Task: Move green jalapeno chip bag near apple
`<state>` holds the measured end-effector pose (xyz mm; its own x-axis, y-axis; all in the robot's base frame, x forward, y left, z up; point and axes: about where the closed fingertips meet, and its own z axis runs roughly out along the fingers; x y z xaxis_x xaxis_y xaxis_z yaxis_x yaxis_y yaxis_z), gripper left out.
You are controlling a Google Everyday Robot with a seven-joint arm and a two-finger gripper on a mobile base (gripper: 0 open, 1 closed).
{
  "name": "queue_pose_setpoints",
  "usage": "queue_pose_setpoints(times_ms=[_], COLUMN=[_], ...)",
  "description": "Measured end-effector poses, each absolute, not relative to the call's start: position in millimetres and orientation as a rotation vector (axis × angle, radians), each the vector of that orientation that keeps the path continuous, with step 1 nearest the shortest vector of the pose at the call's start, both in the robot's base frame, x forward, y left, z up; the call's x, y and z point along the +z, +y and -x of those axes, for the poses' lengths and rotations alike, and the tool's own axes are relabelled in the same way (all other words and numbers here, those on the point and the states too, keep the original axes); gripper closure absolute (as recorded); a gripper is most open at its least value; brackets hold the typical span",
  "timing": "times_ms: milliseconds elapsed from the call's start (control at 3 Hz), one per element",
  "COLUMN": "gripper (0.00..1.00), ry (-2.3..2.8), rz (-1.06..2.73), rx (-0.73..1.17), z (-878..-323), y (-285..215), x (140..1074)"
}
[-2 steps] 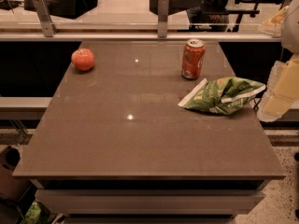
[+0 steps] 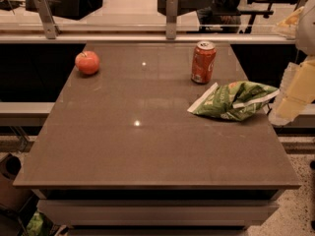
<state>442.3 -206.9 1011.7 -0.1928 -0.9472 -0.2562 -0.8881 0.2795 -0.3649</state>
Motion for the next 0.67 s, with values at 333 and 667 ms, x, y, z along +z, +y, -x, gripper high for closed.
queue_pose_setpoints(times_ms=[333, 667], gripper=[0.0, 0.0], ry=[2.131, 2.143], rz=[1.63, 1.619], rx=[-0.092, 0.06], z=[-466, -498], y=[-209, -205], x=[992, 957])
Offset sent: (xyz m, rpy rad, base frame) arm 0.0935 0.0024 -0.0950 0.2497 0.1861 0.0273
